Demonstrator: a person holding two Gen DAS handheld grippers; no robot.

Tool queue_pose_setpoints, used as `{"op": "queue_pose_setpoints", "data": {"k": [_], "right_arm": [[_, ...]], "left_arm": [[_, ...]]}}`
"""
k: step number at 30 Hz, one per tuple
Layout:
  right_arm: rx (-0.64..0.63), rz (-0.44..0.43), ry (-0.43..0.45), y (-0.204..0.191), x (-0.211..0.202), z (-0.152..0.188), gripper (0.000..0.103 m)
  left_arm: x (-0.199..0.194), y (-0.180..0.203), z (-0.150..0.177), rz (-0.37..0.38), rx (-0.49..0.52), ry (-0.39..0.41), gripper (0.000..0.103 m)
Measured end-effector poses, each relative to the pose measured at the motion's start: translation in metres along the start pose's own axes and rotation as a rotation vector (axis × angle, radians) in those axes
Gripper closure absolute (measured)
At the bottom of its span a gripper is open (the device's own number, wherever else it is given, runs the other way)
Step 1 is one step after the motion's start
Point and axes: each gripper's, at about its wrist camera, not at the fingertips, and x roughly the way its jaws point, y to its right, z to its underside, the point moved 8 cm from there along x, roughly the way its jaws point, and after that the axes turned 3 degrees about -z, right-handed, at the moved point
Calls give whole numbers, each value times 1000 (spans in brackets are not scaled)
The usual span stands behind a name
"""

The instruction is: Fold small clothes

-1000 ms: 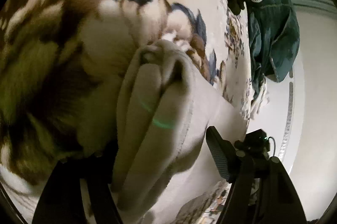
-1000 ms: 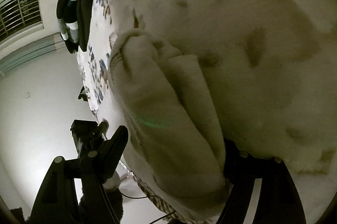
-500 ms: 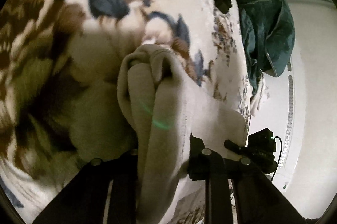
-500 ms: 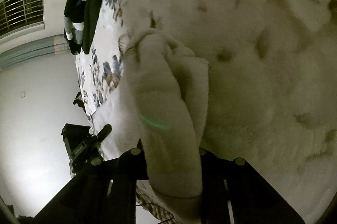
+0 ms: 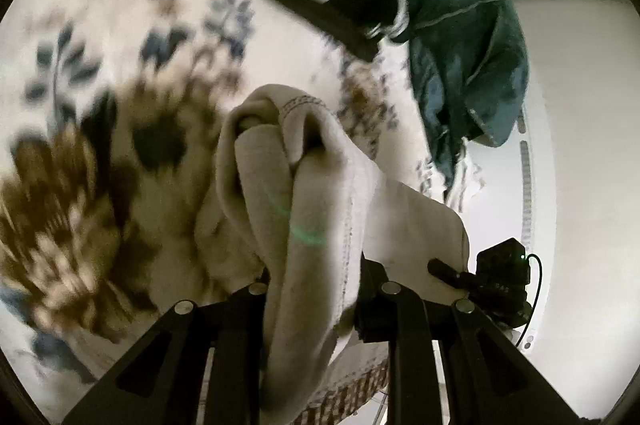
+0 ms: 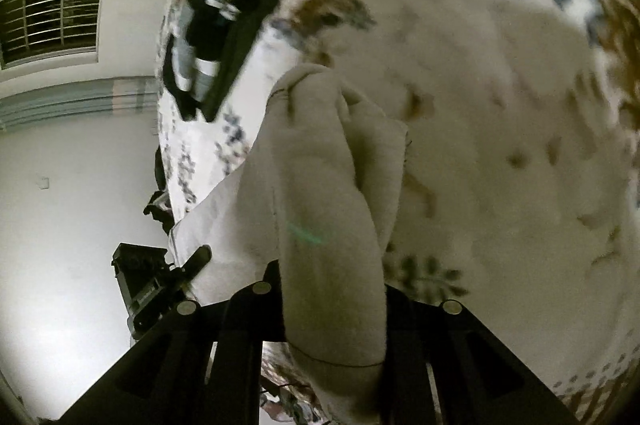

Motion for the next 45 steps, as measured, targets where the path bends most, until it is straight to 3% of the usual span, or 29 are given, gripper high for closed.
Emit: {"op": "queue_pose_setpoints", "data": {"k": [6,14,19,24,27,29,31,34,35,37,40,42,45], "right_arm": [[-73,-3,26,-90,-1,-52,88],[-171,-20,49,-198,35,-181,88],[-212,9,56,-235,81,-273,88],[-214,90,41,-232,135,-328,88],[-225,206,44,-219,157,-347,84],[-248,288,48,-214,161,-353,76],[-281,370,62,-213,159,-352,45],[-397,578,115,-217,147,-343,27],[-428,642,130,-217,144,-340,23],[-497,760,161,-220,137,-329,3],[-569,887,215,-225,127,-309,0],[-565,903,236,-229,121,-294,0],[-542,897,262,-235,113,-278,0]], "left_arm": [[-40,40,-80,-25,68,50,85],[-55,54,-233,-46,77,153,85],[-37,34,-315,-72,67,173,85],[-5,3,-367,-197,101,141,80],[11,-15,-377,-269,99,99,79],[13,-20,-377,-315,103,99,67],[8,-21,-374,-398,126,132,57],[-1,-19,-368,-550,171,176,16],[-4,-18,-364,-583,184,192,11],[-8,-16,-356,-650,195,217,8],[-10,-14,-339,-725,203,235,2],[-12,-9,-324,-783,217,245,2],[-14,5,-309,-808,237,250,2]]}}
